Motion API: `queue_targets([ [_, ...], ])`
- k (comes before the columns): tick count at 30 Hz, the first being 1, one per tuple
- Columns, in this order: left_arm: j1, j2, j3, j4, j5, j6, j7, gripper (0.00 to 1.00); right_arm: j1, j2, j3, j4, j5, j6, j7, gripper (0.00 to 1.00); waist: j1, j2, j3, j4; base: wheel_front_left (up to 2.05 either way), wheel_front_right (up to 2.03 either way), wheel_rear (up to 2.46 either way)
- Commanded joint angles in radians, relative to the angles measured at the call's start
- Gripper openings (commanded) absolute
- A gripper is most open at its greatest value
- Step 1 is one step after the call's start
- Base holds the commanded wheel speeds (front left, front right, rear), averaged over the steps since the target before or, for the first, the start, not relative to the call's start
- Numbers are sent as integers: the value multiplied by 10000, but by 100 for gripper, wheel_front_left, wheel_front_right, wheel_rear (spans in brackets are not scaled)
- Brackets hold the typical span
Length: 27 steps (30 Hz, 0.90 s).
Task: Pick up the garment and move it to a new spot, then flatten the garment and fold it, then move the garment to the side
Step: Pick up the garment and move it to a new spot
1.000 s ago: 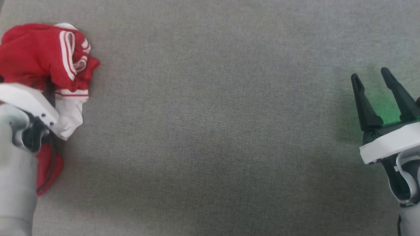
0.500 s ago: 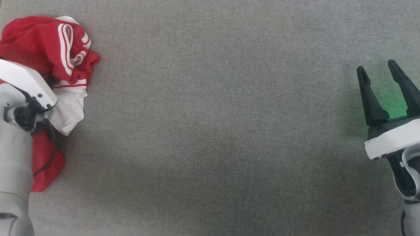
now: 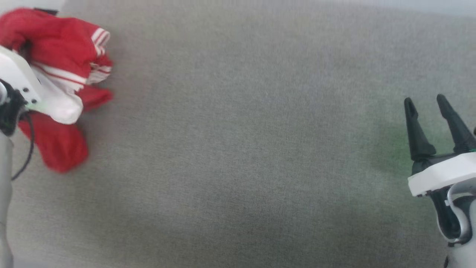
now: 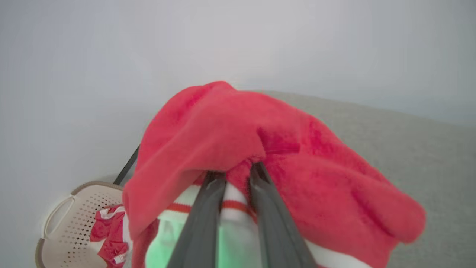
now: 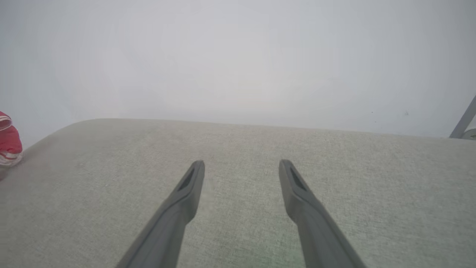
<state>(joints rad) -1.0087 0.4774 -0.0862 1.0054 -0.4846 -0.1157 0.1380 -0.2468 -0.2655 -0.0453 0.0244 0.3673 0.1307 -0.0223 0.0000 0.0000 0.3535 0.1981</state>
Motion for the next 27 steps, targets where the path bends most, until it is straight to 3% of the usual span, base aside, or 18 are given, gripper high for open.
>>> queue_targets([
  [1, -132, 200, -131, -454, 124, -38, 103, 0, 157, 132, -34, 78, -80, -1, -85, 100, 0, 0, -577, 153, 0, 0, 0],
  [7, -26, 506, -379, -1985, 228, -52, 829, 0, 339, 417, -63, 281, -122, -1, -207, 100, 0, 0, -1176, 173, 0, 0, 0],
  [15, 810, 864, -371, -5461, -69, 545, 2785, 0, 392, 761, -106, 432, -177, -1, -397, 100, 0, 0, -1625, -122, 0, 0, 0],
  [27, 2485, 1044, -310, -10460, -482, 1767, 5212, 0, 192, 1046, -465, 726, -105, -1, -841, 100, 0, 0, -1588, -1768, 0, 0, 0],
])
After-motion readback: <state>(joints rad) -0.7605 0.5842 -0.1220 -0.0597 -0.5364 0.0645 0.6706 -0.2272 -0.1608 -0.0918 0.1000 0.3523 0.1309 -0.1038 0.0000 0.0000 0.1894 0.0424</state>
